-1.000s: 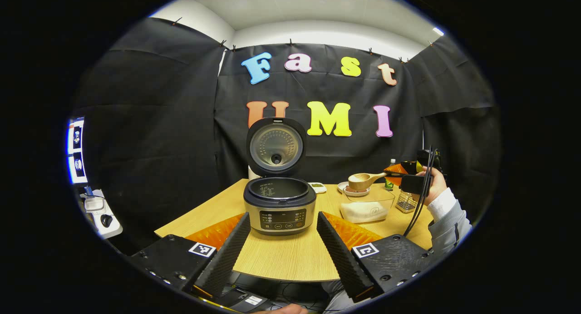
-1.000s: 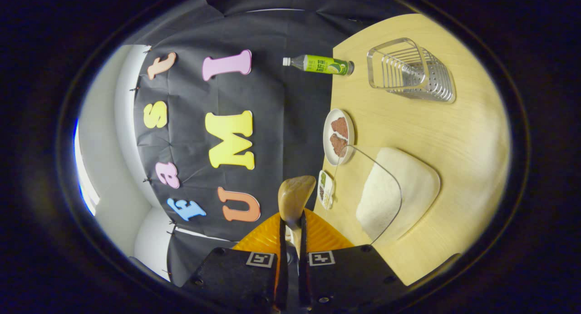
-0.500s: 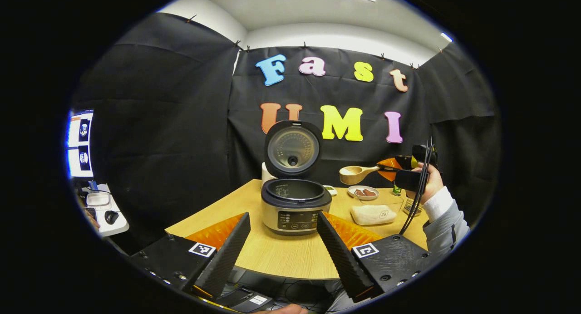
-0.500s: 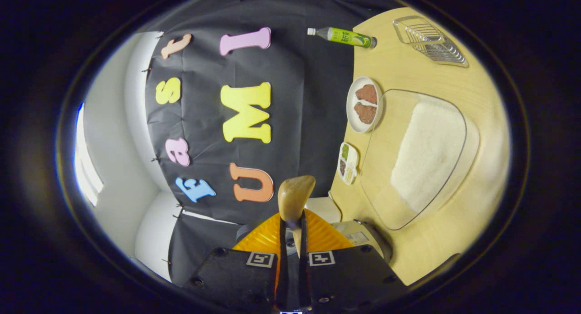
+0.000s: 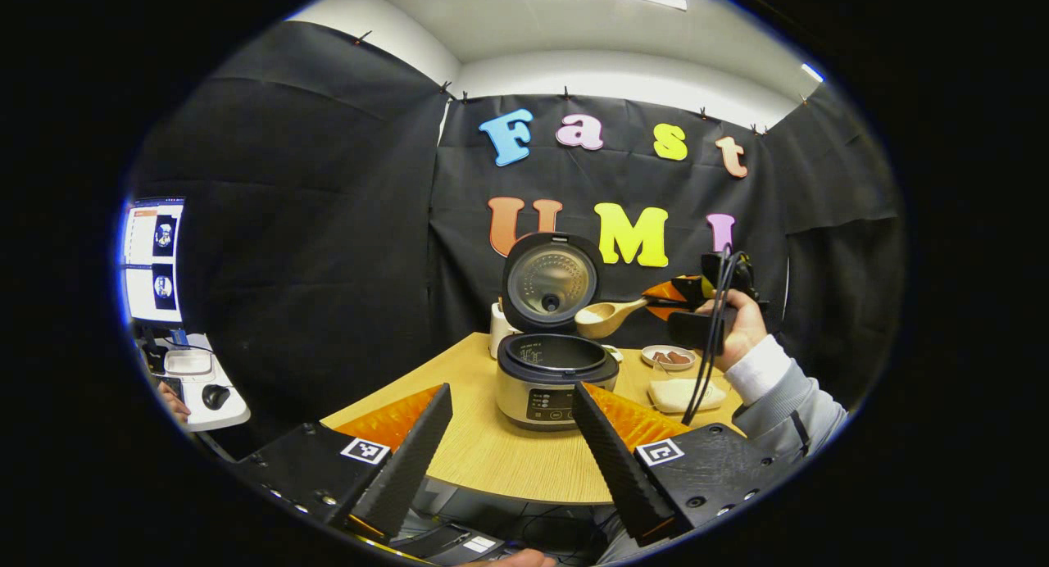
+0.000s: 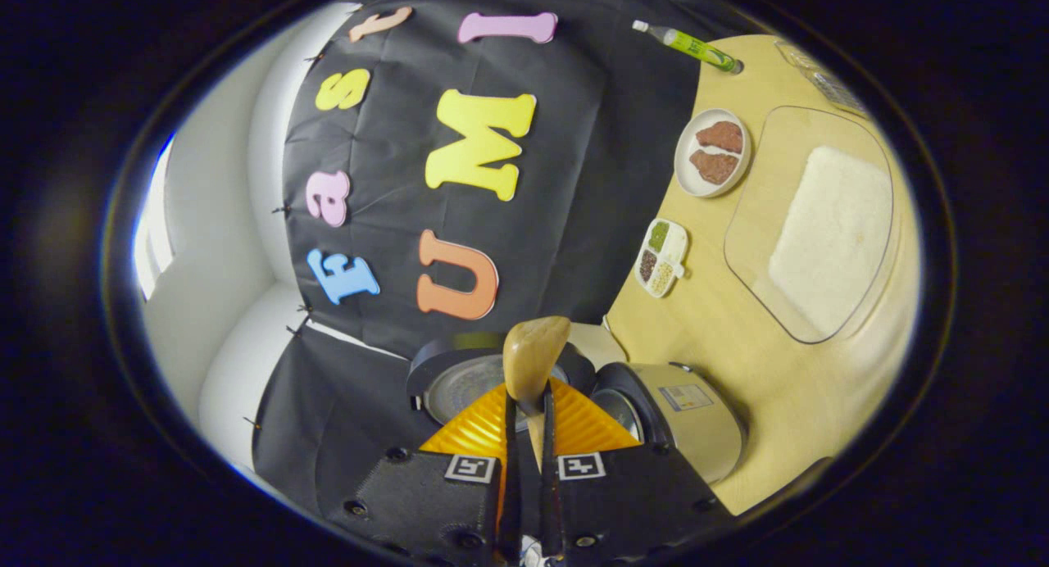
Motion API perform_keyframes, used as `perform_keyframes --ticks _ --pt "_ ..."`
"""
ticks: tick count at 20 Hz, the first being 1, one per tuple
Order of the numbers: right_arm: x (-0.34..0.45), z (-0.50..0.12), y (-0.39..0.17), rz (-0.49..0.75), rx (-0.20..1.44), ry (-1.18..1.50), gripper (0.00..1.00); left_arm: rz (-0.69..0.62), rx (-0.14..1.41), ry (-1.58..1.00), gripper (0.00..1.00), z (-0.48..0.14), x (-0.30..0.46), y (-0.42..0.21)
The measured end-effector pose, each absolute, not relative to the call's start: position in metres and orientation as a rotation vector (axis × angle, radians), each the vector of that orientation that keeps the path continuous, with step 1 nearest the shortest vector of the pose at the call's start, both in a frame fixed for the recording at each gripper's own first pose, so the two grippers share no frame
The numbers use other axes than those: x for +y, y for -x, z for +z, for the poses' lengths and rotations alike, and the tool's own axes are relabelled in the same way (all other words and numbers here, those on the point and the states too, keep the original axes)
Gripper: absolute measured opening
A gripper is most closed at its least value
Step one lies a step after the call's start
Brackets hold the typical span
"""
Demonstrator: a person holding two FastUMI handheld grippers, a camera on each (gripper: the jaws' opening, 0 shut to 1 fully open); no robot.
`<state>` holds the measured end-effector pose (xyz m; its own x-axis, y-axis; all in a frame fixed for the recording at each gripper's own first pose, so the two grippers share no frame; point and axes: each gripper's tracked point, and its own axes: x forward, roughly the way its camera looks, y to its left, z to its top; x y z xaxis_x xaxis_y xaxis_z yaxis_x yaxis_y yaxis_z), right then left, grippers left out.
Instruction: Close the left gripper, press the button to open the rice cooker; take a wooden spoon from the chopstick holder with the right hand, scoop a spoonful of rice and pour it into the rice cooker, then put the wooden spoon back into the chopstick holder.
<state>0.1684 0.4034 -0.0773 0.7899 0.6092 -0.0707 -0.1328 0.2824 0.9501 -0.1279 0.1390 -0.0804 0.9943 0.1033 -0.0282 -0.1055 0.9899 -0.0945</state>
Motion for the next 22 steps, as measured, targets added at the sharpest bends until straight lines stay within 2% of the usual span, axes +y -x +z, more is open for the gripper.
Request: perform_keyframes --ticks 8,22 --pt "0.443 -0.071 -0.161 0.507 0.418 -0.904 0.14 0.100 -0.008 0.099 0.94 -0.075 0.141 0.136" --pt "0.477 -0.060 -0.150 0.517 0.210 -0.368 0.14 0.073 0.000 0.092 0.94 -0.081 0.133 0.135"
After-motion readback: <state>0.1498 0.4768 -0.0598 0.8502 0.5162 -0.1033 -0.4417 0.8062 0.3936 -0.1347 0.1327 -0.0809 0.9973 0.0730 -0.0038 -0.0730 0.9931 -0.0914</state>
